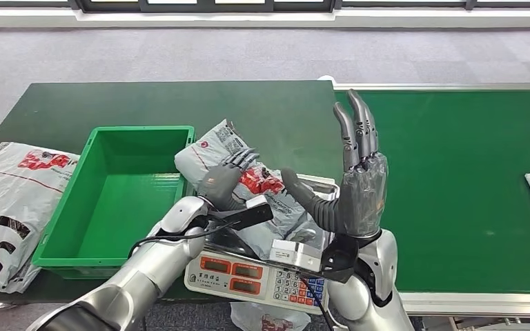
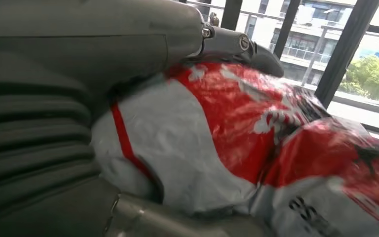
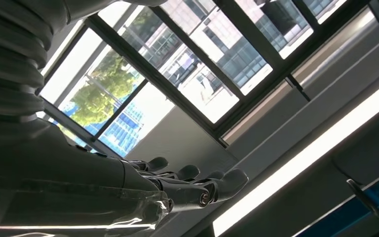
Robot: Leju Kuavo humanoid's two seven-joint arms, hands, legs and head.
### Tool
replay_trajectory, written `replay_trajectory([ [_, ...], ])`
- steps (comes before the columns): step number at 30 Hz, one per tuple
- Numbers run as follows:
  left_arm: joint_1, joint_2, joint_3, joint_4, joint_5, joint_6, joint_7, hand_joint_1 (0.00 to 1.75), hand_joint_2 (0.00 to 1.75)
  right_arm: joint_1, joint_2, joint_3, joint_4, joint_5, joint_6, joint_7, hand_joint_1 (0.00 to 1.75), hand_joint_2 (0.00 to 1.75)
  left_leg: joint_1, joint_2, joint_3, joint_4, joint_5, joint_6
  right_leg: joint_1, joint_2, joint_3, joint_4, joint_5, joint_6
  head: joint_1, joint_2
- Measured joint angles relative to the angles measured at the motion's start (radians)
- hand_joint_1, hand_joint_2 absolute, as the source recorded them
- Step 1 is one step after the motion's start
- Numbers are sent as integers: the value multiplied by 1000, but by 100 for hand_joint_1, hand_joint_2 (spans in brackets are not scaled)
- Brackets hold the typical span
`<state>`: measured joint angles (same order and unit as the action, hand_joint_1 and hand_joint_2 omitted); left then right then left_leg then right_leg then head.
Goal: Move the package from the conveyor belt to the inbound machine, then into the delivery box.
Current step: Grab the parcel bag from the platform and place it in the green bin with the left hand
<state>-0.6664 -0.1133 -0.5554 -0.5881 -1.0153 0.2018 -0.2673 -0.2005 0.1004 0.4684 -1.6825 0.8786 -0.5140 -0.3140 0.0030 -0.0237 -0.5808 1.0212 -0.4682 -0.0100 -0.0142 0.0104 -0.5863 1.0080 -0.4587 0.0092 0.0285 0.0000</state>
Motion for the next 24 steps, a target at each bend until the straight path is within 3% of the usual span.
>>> replay_trajectory([
  [11, -64, 6, -52, 90, 18, 19, -4, 175, 175, -52, -3, 2, 20, -52, 3, -22, 0, 175, 0, -1, 2, 0, 2, 1, 0, -2, 4, 0, 1, 0, 0, 0],
  [17, -72, 48, -53, 50, 5, 219, 51, 175, 175, -62, -3, 2, 27, -53, 2, -21, 0, 175, 0, 1, 1, 0, 4, -1, 0, -1, 1, 1, 3, -1, 0, 0],
  [21, -68, 108, -40, -48, -51, 336, 124, 175, 175, -62, -3, 2, 31, -53, -1, -19, 0, 175, 1, 0, -1, 0, 4, -2, 1, -1, -2, 3, 3, -2, 0, 0],
  [24, -54, 156, 7, -139, -82, 368, 149, 175, 175, -59, -3, 2, 33, -52, -3, -19, 0, 175, 1, 0, -1, -1, 4, -2, 1, -1, -3, 3, 2, -2, 0, 0],
])
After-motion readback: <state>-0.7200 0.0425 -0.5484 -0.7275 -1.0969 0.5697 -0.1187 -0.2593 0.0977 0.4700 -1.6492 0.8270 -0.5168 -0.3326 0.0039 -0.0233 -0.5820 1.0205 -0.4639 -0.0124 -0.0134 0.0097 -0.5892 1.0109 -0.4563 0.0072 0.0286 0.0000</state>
